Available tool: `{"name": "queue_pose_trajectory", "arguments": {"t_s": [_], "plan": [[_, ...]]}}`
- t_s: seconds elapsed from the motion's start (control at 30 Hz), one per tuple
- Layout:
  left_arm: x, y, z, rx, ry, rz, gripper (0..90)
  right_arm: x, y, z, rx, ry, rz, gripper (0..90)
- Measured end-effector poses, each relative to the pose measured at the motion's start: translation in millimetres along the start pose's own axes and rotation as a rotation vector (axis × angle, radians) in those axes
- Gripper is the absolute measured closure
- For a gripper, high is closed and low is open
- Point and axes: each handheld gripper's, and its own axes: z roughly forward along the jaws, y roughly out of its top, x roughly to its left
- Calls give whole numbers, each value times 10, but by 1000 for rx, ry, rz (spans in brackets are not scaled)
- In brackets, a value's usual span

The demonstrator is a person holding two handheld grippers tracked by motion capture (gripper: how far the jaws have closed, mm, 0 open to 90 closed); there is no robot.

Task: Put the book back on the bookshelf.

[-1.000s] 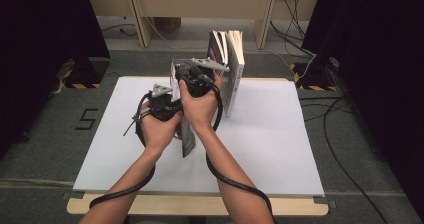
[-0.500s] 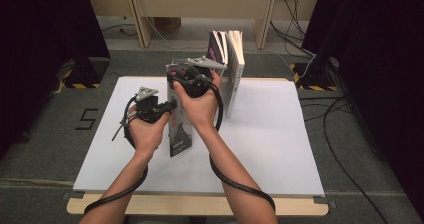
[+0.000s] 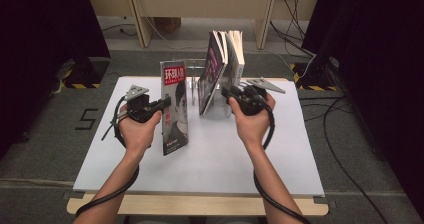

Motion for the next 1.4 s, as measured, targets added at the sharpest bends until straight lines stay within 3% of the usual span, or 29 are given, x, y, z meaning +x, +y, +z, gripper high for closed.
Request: {"name": "queue_pose_trajectory", "arguments": {"t_s": [0.33,0.6,0.67,0.8,0.93,1.4], "plan": [[79,34,-32,-20,-14,10,867,-776,-613,-420,101,-151,58,628],[89,175,-28,-57,-2,39,867,-1123,-1110,-662,155,-228,100,632],[96,206,-20,-62,-1,38,867,-1175,-1207,-679,166,-237,120,632],[94,243,8,-74,-4,38,867,-1241,-1315,-674,183,-249,115,631],[78,255,42,-83,-5,38,867,-1245,-1333,-679,187,-254,133,630],[64,272,154,-107,8,38,867,-1238,-1401,-698,199,-254,129,626]]}}
